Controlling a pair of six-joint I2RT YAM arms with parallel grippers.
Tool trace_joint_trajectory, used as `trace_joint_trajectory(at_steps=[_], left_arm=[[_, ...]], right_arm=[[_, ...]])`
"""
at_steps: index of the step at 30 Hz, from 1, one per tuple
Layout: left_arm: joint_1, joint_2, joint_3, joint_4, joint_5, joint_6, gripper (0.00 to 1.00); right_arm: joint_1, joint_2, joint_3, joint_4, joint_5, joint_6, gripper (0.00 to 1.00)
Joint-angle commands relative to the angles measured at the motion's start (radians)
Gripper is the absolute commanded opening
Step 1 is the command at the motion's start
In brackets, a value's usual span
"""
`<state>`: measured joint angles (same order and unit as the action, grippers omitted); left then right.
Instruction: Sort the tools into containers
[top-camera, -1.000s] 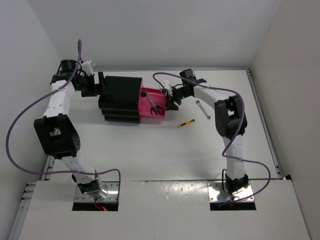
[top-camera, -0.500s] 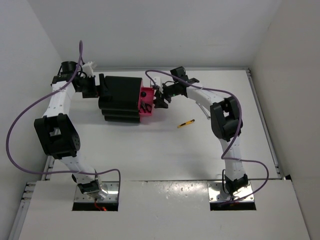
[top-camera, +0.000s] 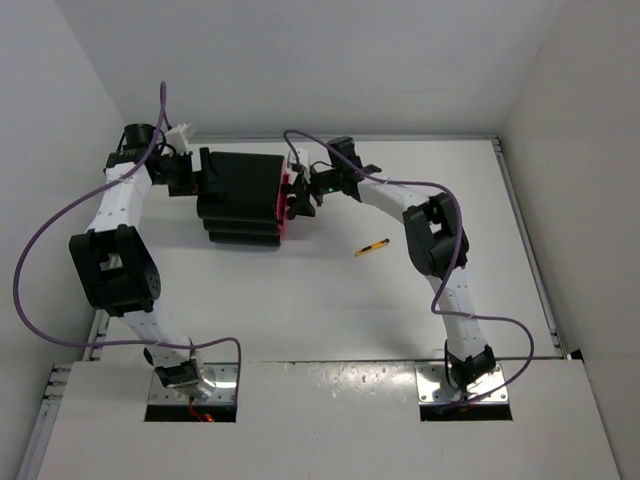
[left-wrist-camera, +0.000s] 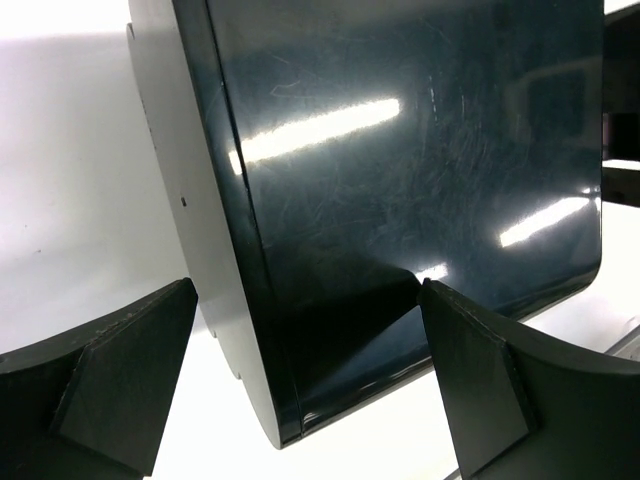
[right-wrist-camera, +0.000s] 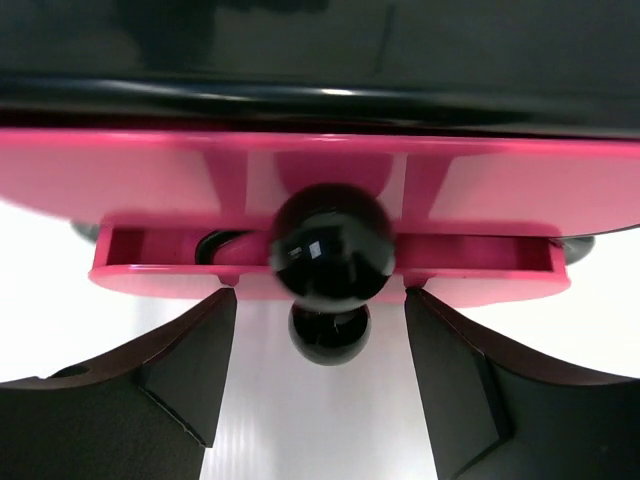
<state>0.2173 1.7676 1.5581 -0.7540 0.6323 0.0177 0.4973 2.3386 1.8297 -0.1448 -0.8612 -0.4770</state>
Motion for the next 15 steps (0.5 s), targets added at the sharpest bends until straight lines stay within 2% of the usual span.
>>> trace_joint_trajectory(at_steps=[1,7,9,13,15], left_arm=[[-0.009,0.027,-0.02,-0.01,-0.017,0.028,1.0],[-0.009,0.027,-0.029,-0.001,-0.008,0.028,1.0],[-0.009,0.027,-0.029,-0.001,-0.008,0.028,1.0],[-0.009,0.018,-0.029,-0.001,-0.008,0.019,1.0],[-0.009,0.009,-0.01,-0.001,-0.032,0.019,1.0]], right_arm=[[0.009,0.028,0.045,0.195,-0.085,0.208,0.69],[0.009,0.047,0.009,0.398,-0.131,0.417,0.7],[0.009,0.047,-0.003,0.43,-0.145,0.417,0.72],[0.009,0.047,-0.003,0.418,-0.156,0.397,0.73],[0.009,0.028,-0.012,0.329,-0.156,0.345,0.73]])
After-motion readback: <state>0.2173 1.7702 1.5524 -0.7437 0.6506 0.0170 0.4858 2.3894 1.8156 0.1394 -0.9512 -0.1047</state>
